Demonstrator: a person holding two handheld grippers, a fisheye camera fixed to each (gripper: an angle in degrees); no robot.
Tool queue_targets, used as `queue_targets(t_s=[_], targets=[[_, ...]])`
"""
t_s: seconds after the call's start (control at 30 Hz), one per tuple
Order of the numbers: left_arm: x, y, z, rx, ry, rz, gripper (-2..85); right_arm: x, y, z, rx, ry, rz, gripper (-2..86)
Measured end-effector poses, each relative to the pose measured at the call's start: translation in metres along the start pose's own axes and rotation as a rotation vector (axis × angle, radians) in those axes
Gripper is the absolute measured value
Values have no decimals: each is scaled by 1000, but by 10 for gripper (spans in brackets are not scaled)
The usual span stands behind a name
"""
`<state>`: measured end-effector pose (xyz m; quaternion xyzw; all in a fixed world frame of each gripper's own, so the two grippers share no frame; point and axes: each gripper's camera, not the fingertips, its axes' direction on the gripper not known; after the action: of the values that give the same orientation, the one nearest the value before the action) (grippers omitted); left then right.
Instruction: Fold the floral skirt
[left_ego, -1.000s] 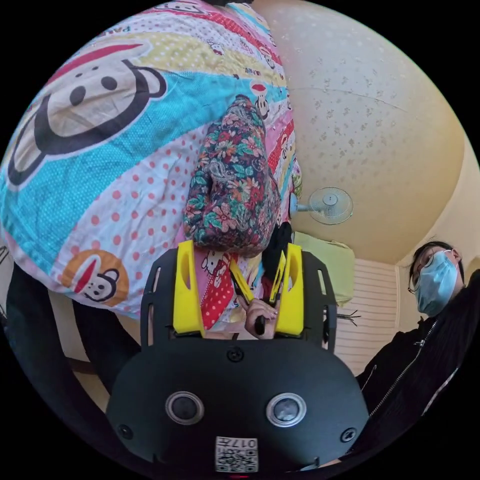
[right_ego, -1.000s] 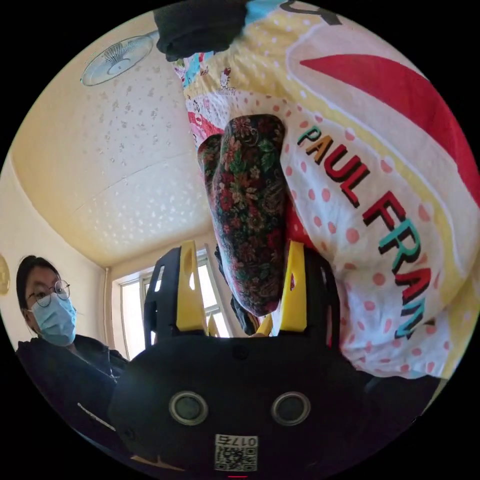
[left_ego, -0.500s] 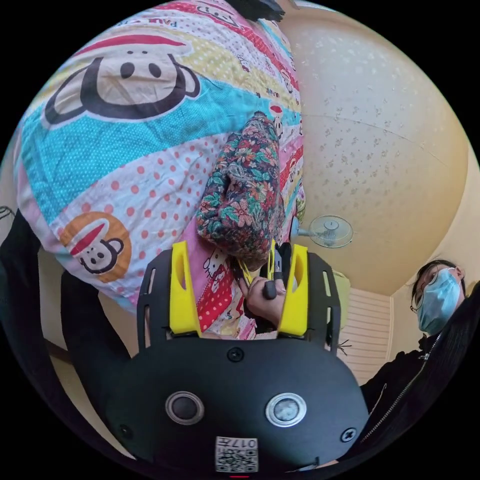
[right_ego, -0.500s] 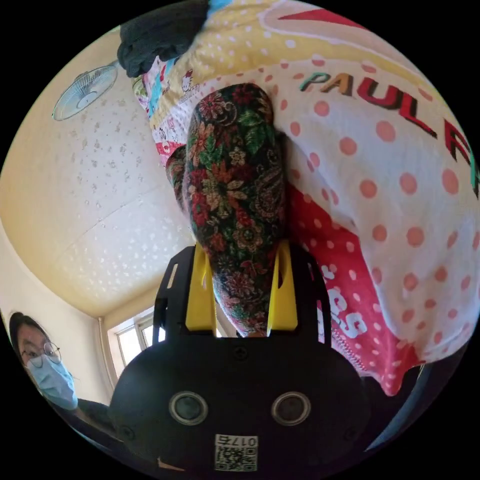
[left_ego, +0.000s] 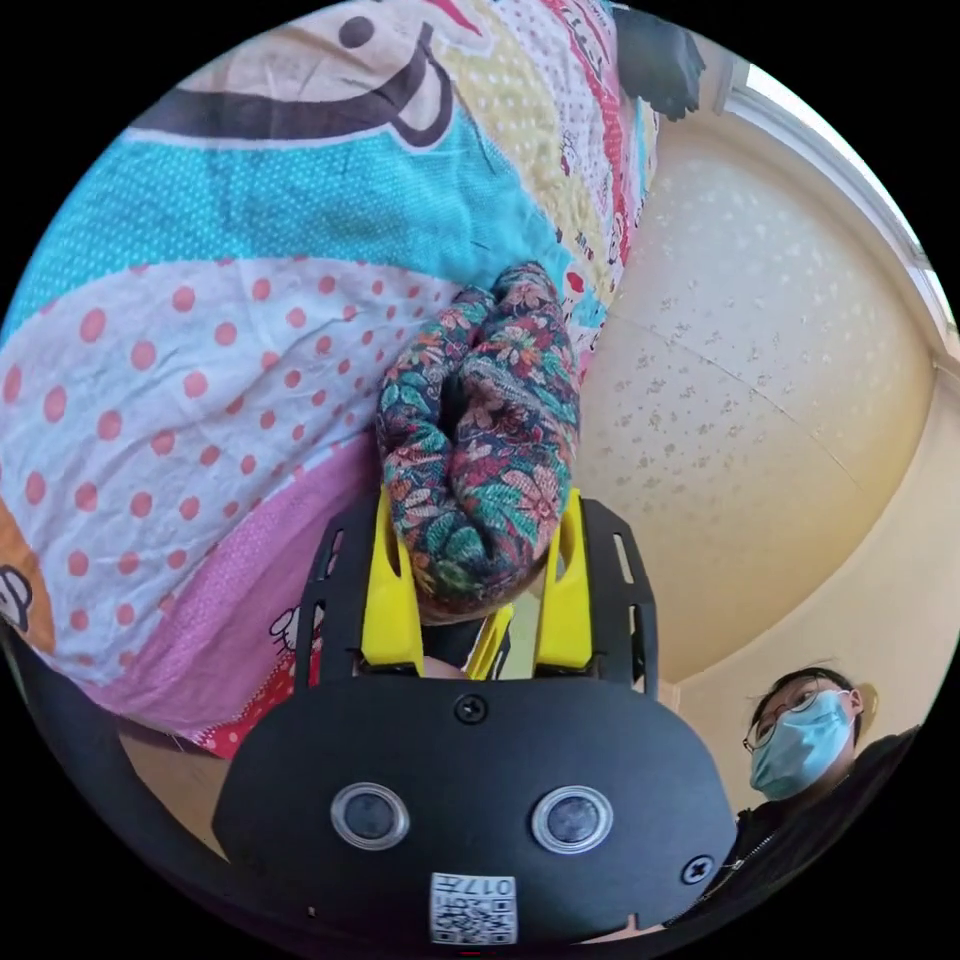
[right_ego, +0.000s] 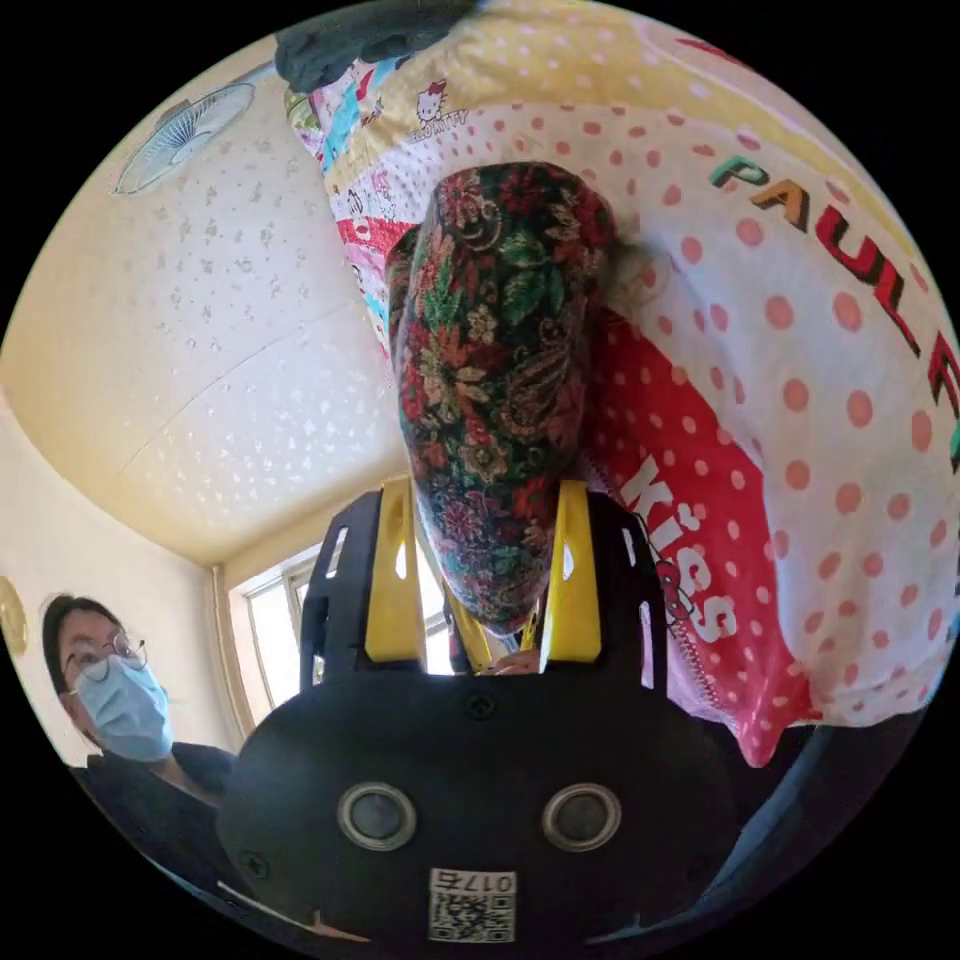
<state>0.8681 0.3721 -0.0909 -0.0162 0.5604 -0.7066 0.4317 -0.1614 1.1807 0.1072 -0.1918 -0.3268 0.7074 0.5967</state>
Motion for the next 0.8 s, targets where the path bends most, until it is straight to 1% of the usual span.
queue_targets(t_s=[0.13,0.23,0.27,0.3,0.4,0.43,0.47,0.53,0.57,0.67,0.73,0.8], targets=[[17,-10,7,15,13,-36,173,34,-5,8,-61,-106,12,262],[33,-29,11,-18,-8,-20,171,47,-18,25,46,-295,15,279],[38,-39,12,-38,-14,-5,171,49,-27,35,87,-342,24,280],[40,-50,12,-54,-19,-6,172,49,-32,40,110,-349,27,280],[42,-75,16,-87,-16,-5,174,41,-57,66,138,-292,37,283],[42,-80,17,-89,-9,-6,176,36,-64,73,132,-223,50,279],[39,-89,19,-79,25,-34,179,31,-69,79,122,-167,48,274],[29,-102,24,-50,95,-123,185,30,-75,84,89,-121,54,262],[27,-111,29,-42,110,-147,191,33,-78,87,73,-109,66,251],[38,-135,42,-66,33,-81,204,42,-85,92,56,-117,117,226],[43,-148,45,-66,11,-98,205,42,-84,96,67,-118,127,216],[51,-172,45,-105,16,-147,197,39,-77,100,90,-138,139,208]])
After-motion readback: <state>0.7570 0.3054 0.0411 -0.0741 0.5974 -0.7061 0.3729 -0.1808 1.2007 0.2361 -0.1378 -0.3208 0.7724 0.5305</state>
